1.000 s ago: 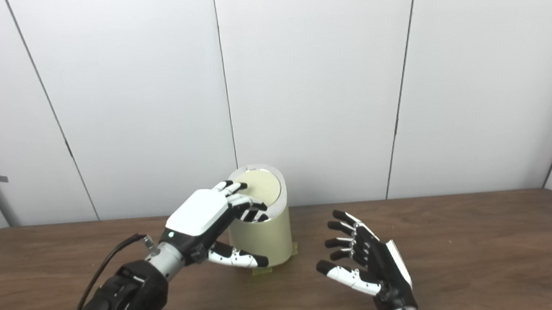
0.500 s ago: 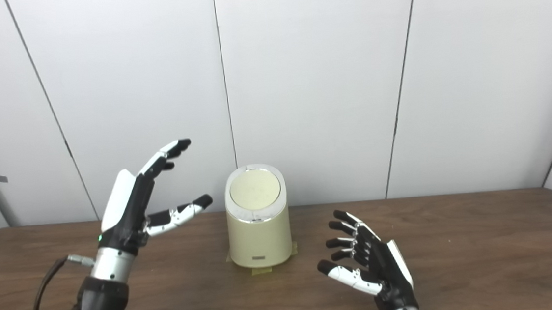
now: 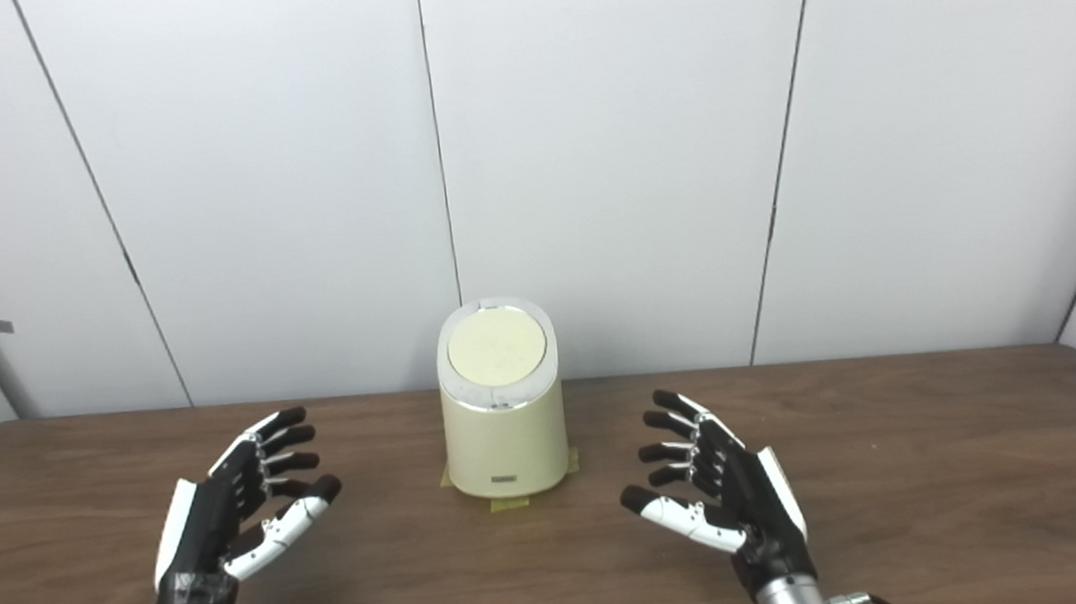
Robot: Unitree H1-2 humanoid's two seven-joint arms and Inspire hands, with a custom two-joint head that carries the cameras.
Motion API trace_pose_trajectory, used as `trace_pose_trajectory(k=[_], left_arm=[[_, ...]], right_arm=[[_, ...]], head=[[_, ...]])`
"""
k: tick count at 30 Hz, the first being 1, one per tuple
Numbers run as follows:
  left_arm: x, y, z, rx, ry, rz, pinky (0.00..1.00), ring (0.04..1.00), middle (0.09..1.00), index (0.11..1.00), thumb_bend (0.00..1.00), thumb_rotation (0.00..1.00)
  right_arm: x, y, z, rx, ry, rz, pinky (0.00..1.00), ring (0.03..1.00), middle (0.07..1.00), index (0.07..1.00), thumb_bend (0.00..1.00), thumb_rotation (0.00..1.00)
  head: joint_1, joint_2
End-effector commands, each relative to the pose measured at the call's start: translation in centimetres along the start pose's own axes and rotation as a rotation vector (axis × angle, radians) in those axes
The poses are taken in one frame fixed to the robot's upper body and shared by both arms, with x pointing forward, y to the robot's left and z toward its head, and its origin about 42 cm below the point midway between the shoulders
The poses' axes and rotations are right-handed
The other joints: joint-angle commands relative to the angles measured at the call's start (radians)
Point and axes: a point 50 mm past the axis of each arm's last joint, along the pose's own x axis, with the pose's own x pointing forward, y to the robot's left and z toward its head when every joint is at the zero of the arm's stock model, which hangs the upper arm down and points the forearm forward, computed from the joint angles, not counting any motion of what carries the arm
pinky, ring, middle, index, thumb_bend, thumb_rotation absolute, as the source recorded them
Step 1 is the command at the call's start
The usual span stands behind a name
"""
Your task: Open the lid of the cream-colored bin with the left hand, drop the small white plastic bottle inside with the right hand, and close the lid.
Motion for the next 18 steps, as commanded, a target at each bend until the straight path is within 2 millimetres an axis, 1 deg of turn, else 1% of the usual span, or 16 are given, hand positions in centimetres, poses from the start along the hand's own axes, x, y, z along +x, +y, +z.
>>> trace_pose_trajectory(k=[1,4,7,10,13,18], left_arm=[[0.8,0.1,1.1,-0.029,-0.042,-0.007,0.55,0.689,0.770,0.844,0.70,0.33],[0.5,0.0,0.8,-0.063,-0.006,-0.032,0.56,0.696,0.771,0.853,0.68,0.31],[0.4,-0.1,0.6,-0.074,0.020,-0.050,0.55,0.685,0.761,0.852,0.68,0.30],[0.2,-0.1,0.2,-0.092,0.048,-0.064,0.57,0.697,0.765,0.851,0.68,0.28],[0.1,-0.2,0.0,-0.090,0.052,-0.078,0.58,0.710,0.775,0.844,0.69,0.28],[0.2,-0.5,-0.1,-0.073,0.033,-0.095,0.57,0.710,0.780,0.841,0.72,0.31]], right_arm=[[1.0,-0.5,1.8,-0.001,-0.092,-0.015,0.57,0.674,0.790,0.818,0.85,0.35],[0.9,-0.5,1.9,-0.002,-0.095,-0.019,0.56,0.666,0.782,0.816,0.84,0.35],[0.8,-0.5,1.9,0.001,-0.093,-0.024,0.56,0.667,0.784,0.812,0.84,0.35],[0.8,-0.7,1.7,-0.010,-0.096,-0.032,0.56,0.671,0.789,0.814,0.84,0.36],[0.8,-0.8,1.8,-0.012,-0.095,-0.043,0.56,0.671,0.790,0.814,0.85,0.37],[0.6,-0.9,1.8,-0.013,-0.092,-0.050,0.55,0.661,0.789,0.811,0.85,0.36]], head=[[-0.001,0.002],[-0.001,0.002],[-0.004,0.005],[-0.007,0.007],[-0.010,0.011],[-0.009,0.013]])
